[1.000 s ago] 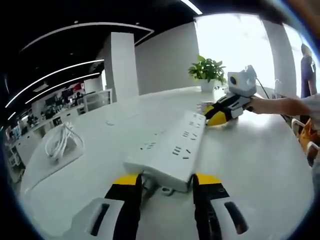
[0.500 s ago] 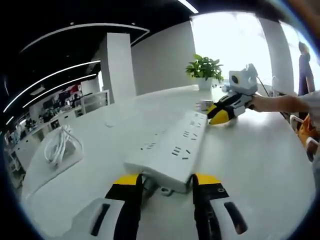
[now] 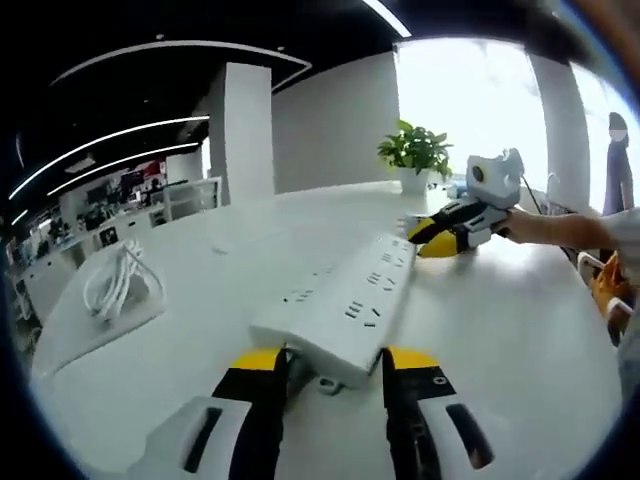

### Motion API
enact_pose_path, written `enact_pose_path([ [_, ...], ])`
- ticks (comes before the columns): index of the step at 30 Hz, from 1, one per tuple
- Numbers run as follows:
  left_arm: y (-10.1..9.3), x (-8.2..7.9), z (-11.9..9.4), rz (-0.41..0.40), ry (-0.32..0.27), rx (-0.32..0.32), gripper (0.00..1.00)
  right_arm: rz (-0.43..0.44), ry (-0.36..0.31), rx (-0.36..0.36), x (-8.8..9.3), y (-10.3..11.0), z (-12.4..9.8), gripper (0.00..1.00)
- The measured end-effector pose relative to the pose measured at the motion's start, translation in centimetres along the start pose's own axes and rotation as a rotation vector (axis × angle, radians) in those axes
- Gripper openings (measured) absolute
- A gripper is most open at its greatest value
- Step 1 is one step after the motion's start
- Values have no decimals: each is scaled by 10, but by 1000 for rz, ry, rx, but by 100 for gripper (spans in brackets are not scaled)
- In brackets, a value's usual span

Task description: Straighten the power strip on the desk, plug the charger into it

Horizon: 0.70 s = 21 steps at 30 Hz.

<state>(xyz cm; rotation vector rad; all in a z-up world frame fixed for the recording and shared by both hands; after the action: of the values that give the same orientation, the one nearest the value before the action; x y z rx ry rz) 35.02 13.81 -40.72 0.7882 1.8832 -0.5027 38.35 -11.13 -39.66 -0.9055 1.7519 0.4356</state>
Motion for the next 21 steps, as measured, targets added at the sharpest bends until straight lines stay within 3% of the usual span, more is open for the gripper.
enact_pose_path([
  [5,-4,0,0,-3,1,-9,38,-14,9,-4,3,-2,5,17],
  [11,-4,0,0,-8,-1,-29,40,-25,-4,-10,-1,3,10,36],
  [14,-2,1,1,-8,-1,-46,46,-22,-5,-17,-2,3,11,36],
  [18,-3,1,2,-19,-8,-57,62,3,4,-22,1,2,12,39],
  [21,-4,2,2,15,4,-70,63,17,11,-20,4,1,12,41],
])
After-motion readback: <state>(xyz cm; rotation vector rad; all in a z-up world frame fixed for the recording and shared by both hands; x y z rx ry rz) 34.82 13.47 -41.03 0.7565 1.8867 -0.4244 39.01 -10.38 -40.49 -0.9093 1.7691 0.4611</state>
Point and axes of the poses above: the point that each gripper's makers call its tool centre point, and the gripper's own axes: z roughly forward along the fingers, y roughly to its left, x roughly out of its underside, the point moved 5 cm from there along -z, roughly backward along the fingers, and after that the axes turned 2 degrees about z, right-handed, at the moved point
